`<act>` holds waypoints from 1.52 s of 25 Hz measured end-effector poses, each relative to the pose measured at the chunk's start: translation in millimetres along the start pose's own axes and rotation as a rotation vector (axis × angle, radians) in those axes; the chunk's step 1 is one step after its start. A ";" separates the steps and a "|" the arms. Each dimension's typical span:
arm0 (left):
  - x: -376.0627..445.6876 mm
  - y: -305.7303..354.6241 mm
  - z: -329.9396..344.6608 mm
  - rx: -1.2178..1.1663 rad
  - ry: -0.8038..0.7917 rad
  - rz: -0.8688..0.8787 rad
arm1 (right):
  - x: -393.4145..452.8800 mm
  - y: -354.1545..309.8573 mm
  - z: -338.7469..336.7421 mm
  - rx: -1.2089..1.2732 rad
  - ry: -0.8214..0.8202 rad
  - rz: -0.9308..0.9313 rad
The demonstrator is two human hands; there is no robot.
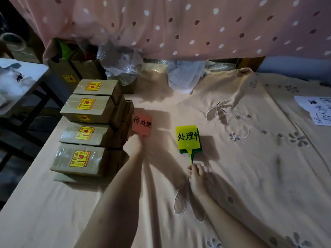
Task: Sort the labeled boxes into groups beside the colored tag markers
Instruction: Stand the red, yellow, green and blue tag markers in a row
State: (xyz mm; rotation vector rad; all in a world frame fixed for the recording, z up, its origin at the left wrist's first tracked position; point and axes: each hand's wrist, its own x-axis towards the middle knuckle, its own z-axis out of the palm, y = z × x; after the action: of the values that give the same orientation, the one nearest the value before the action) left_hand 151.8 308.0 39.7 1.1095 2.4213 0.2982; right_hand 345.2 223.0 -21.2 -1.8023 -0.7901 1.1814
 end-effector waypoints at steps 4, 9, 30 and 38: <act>7.3 3.8 7.0 0.068 0.010 0.050 | 4.7 -1.5 7.8 -0.066 0.022 -0.100; 19.9 2.6 17.9 0.219 0.066 0.105 | 16.9 10.3 15.3 -0.179 0.005 -0.088; -177.8 89.6 112.2 -0.200 -0.198 0.471 | 15.0 -4.2 -114.2 0.126 -0.004 0.065; -257.6 136.8 132.3 -0.294 -0.163 0.383 | 7.1 -11.5 -175.8 0.276 -0.124 0.133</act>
State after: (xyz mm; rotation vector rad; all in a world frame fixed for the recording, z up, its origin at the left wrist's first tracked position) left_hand 453.8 202.6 56.9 1.3911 1.9370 0.6366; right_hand 510.5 182.8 25.0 -1.5844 -0.5502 1.4259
